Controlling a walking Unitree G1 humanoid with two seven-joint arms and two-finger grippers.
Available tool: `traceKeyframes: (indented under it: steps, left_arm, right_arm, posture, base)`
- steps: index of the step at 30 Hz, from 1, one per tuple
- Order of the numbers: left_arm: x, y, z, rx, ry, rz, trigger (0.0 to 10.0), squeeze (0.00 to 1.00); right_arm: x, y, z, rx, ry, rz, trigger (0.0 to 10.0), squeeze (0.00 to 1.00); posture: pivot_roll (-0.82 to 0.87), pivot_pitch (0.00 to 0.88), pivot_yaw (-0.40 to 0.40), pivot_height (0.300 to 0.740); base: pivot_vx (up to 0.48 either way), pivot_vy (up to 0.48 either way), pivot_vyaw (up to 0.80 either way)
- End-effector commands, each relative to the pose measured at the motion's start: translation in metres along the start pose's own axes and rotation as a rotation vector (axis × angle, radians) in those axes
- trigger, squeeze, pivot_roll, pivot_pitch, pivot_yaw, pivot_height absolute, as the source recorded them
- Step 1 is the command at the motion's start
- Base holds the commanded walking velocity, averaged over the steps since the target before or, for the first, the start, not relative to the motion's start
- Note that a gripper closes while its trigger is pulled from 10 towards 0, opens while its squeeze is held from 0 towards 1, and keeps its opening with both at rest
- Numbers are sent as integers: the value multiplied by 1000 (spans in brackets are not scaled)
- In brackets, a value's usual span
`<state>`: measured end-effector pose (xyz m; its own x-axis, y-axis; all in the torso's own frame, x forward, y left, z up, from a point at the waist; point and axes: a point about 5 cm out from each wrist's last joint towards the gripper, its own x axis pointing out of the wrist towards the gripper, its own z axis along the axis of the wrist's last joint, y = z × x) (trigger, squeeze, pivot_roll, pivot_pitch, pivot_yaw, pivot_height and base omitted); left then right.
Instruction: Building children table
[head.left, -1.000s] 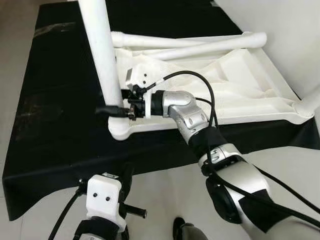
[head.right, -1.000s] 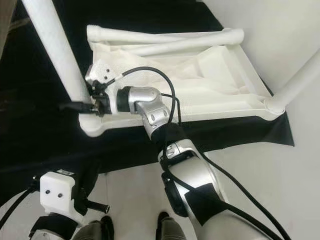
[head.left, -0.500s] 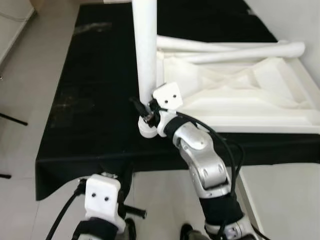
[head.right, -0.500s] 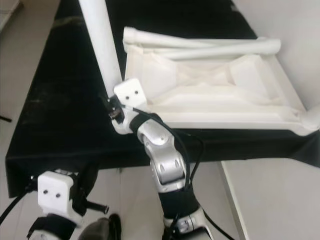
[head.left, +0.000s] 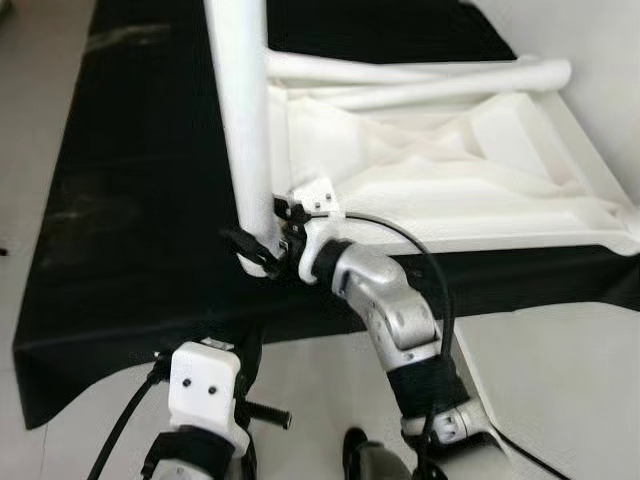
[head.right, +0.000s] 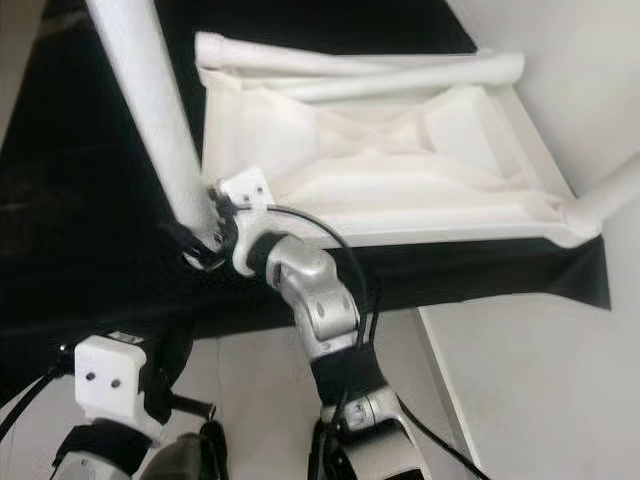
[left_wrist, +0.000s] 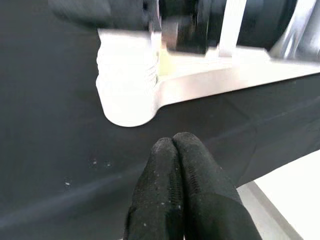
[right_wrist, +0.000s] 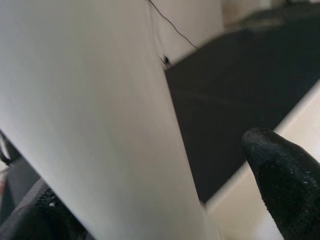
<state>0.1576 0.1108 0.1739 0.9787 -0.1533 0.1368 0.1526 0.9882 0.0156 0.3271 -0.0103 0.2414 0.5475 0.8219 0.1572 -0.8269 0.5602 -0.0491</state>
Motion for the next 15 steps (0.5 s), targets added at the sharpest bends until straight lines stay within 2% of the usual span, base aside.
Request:
traceKeyframes:
  steps: [1, 6, 10, 15]
  left_arm:
    - [-3, 5, -9, 34, 63, 53, 10000, 0]
    - [-3, 9, -12, 46, 86, 81, 10000, 0]
    - [0, 12, -18, 47, 129, 89, 10000, 0]
    - [1, 13, -20, 55, 133, 86, 10000, 0]
  right_arm:
    - [-2, -2, 11, 24, -49, -9, 10000, 0]
    - [-4, -5, 11, 24, -51, -11, 10000, 0]
    - [-7, -12, 9, 34, -54, -8, 10000, 0]
    - [-10, -14, 8, 36, -54, -6, 10000, 0]
  posture:
    - [9, 301, -47, 740]
    - [15, 298, -46, 740]
    - [26, 287, -30, 740]
    - [26, 276, -22, 740]
  base:
    - [0, 0, 0]
    - [0, 0, 0]
    - [0, 480, 0]
    - [0, 480, 0]
